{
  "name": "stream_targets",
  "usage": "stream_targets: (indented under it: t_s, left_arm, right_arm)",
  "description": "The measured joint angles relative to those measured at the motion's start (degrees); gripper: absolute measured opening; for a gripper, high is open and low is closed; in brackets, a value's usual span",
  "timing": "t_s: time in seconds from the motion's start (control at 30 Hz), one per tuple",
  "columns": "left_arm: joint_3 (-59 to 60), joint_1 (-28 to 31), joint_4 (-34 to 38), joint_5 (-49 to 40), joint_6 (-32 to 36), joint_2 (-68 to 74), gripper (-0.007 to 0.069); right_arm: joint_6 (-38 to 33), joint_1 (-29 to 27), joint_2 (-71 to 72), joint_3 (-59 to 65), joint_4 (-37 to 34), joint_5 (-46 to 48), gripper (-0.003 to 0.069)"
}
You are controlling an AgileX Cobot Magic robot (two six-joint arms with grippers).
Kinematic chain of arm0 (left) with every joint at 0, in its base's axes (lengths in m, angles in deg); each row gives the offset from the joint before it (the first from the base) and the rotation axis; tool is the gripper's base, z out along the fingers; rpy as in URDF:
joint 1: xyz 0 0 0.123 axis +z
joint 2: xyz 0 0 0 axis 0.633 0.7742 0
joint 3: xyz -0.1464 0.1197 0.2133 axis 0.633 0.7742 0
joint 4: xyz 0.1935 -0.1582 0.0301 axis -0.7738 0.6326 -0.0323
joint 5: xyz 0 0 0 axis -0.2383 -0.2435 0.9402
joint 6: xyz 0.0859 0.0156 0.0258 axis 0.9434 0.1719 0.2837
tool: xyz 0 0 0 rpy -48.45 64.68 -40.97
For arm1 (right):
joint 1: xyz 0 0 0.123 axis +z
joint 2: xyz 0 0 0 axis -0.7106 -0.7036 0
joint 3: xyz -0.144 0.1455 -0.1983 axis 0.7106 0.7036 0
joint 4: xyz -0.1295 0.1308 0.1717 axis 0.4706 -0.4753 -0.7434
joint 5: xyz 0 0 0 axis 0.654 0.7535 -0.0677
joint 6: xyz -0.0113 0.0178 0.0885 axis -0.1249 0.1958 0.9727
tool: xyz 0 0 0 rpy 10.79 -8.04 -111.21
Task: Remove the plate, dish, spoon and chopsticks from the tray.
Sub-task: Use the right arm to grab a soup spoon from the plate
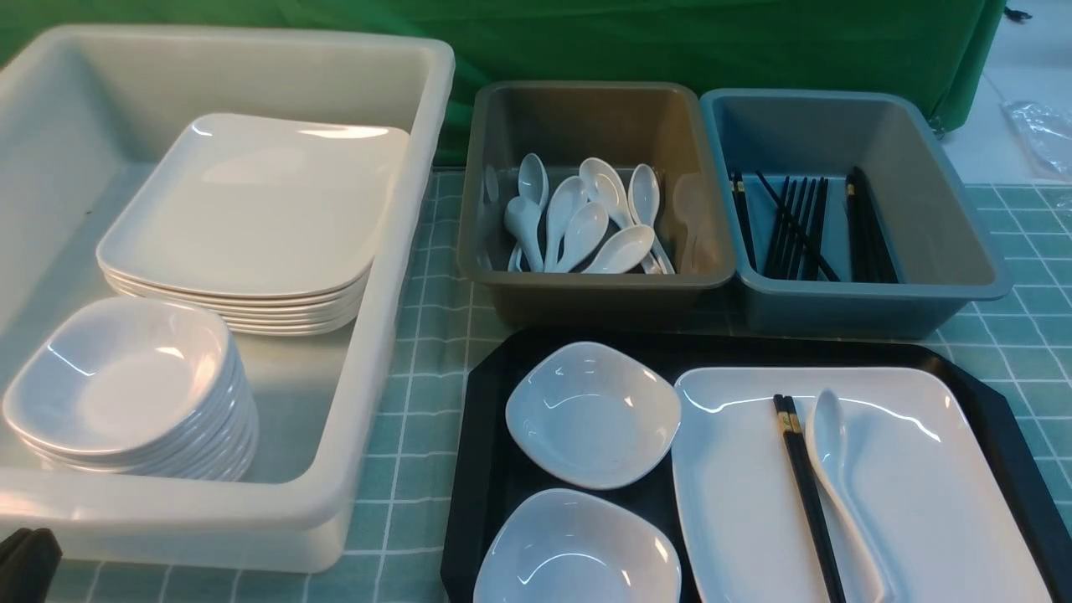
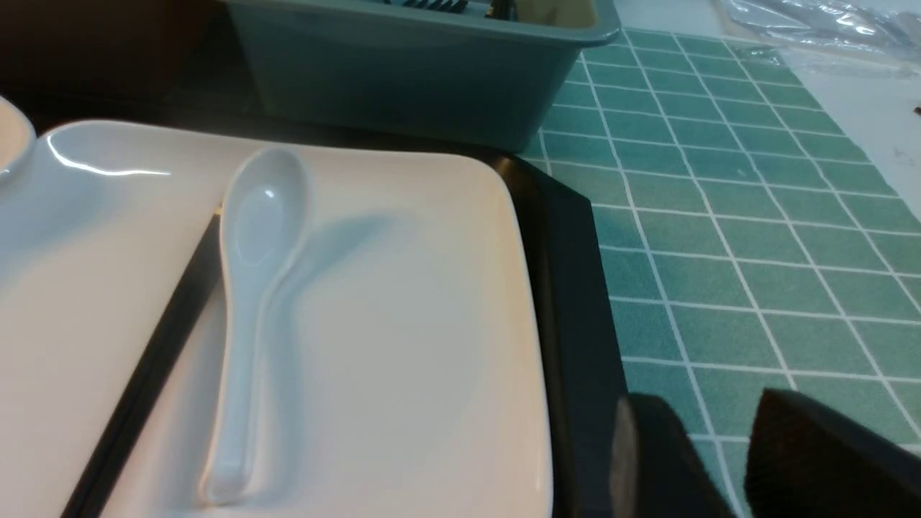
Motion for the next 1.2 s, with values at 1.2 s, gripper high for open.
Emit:
stream_targets:
  t_s: [1.2]
  left_arm:
    - [-50.9,0.0,-2.0,-28.2,-18.9,33.9,0.0017]
  right_arm:
    - [26.8,0.1,0.0,-0.7,-17.6,-31.9,0.0218]
